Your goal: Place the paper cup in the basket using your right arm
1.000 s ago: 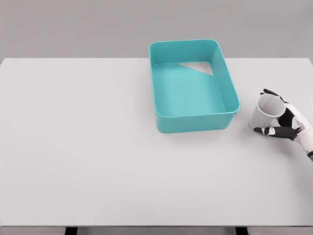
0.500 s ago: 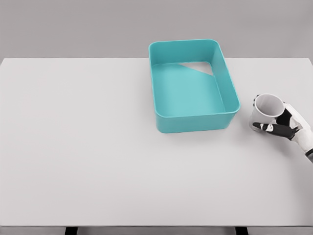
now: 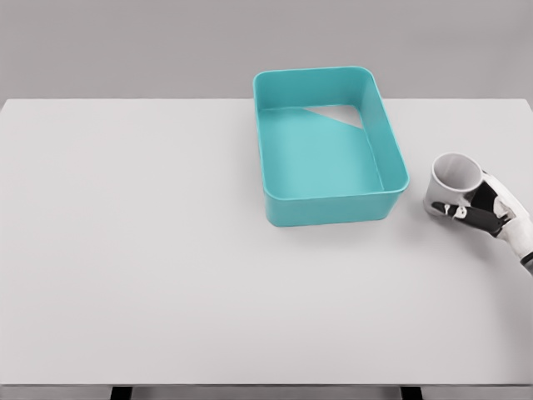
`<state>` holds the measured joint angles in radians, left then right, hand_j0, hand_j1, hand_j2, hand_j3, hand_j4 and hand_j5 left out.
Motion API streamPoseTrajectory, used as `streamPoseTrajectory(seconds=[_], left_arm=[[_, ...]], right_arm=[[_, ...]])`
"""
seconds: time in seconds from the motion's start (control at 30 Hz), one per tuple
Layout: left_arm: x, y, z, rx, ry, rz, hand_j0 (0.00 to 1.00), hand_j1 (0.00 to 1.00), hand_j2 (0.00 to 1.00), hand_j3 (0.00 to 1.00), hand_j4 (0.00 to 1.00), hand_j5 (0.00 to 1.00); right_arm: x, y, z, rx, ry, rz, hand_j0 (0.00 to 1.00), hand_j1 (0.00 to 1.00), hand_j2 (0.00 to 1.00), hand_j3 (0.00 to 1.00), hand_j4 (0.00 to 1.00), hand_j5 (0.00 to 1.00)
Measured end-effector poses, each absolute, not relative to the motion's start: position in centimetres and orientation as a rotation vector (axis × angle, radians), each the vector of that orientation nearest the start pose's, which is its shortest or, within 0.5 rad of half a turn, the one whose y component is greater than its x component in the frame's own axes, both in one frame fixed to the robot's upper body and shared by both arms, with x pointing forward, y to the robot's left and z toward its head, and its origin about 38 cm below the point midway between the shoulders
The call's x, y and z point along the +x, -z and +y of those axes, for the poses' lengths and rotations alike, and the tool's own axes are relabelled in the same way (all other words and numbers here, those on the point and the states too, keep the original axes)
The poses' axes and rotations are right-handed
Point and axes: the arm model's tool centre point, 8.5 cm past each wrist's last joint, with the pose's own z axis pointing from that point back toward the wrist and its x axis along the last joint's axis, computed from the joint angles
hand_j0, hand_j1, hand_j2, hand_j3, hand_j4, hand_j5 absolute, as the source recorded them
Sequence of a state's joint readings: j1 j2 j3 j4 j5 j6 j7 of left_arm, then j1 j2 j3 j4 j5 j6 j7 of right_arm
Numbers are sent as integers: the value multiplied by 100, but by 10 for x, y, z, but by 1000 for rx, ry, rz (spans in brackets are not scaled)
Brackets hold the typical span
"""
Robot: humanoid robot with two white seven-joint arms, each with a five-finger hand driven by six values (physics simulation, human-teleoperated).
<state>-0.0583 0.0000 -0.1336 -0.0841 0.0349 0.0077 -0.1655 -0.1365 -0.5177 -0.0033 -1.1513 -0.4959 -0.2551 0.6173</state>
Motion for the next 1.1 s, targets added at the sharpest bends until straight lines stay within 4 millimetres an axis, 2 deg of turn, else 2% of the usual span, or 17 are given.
streamPoseTrajectory(seconds=[0.43,0.97,1.1], left_arm=[[65,260,254,-82,115,-121,100,100,100,100,100,100],[65,260,254,-82,115,-121,100,100,100,100,100,100],[64,260,254,-82,115,-119,100,100,100,100,100,100]], right_arm=[[394,-102,-415,228,-437,-1604,51,51,51,51,51,51],[402,-122,-418,216,-441,-1650,51,51,51,51,51,51],[404,-135,-413,218,-466,-1684,51,51,51,51,51,51]])
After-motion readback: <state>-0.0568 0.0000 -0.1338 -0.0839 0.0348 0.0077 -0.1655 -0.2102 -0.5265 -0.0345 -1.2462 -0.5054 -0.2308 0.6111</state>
